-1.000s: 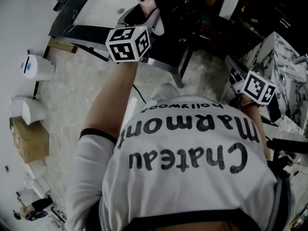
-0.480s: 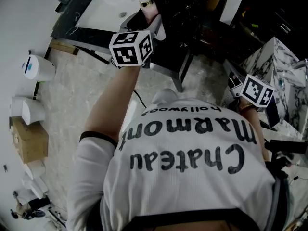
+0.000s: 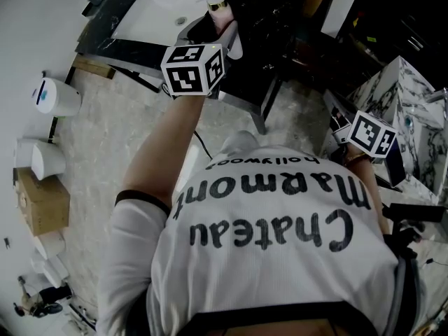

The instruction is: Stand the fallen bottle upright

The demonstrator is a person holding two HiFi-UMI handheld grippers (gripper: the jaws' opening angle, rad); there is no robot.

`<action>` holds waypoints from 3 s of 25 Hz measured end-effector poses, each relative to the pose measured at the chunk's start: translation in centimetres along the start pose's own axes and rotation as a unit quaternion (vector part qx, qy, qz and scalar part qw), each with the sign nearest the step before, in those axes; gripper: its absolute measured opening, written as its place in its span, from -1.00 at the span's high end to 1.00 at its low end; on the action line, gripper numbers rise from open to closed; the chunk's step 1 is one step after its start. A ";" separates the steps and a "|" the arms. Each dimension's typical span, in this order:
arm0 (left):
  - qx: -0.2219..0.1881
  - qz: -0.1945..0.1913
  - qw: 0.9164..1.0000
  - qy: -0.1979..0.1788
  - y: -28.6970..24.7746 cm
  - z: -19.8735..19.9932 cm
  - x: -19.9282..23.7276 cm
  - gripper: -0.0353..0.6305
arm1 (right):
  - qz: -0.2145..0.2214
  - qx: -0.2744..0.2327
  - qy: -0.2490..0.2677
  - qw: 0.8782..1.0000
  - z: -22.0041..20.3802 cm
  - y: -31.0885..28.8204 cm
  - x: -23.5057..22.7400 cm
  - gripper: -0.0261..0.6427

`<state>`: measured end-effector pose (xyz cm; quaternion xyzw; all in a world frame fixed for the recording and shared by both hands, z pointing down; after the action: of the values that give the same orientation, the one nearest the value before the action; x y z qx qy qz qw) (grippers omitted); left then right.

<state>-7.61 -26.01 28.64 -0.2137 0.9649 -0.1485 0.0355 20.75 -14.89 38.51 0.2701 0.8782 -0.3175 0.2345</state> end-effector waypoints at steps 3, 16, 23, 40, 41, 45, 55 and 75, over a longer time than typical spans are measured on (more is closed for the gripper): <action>-0.008 0.000 1.000 -0.003 0.2 0.4 0.2 0.13 | 0.000 0.001 0.000 1.000 -0.1 -0.2 0.2 0.89; -0.058 -0.006 0.998 -0.013 1.6 3.4 0.2 0.13 | 0.005 0.009 0.007 1.000 -0.6 -0.8 1.1 0.89; -0.115 0.021 0.993 0.028 4.4 5.7 1.6 0.37 | 0.009 -0.007 0.021 1.000 0.4 -0.4 2.2 0.89; -0.233 0.040 0.970 0.066 17.9 7.6 4.1 0.67 | 0.026 -0.064 0.048 0.996 1.2 0.7 8.6 0.89; -0.234 0.041 0.968 0.075 18.8 7.2 4.3 0.72 | 0.036 -0.077 0.041 0.996 1.4 0.9 9.2 0.89; -0.247 0.039 0.961 0.120 22.0 5.7 5.1 0.83 | 0.121 -0.114 0.020 0.986 1.6 1.5 13.0 0.89; -0.225 0.021 0.966 0.126 29.9 0.8 1.7 0.85 | 0.118 -0.107 0.150 0.976 -0.3 2.7 20.8 0.89; 0.014 0.082 0.973 0.215 38.0 -23.5 -3.6 0.85 | -0.074 0.023 0.062 0.995 -18.1 7.3 15.4 0.89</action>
<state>-22.69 14.73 39.56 -0.0962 0.9619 -0.2014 -0.1576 9.53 7.26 38.88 0.2291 0.9010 -0.3368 0.1489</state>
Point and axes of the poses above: the fingertips, and each gripper's own axes: y backward along the fingers, x to its left, z out of its top, the point moved 4 cm from there along y, backward along the fingers, and after that the axes turned 7 degrees about x, right-handed, at the moved point
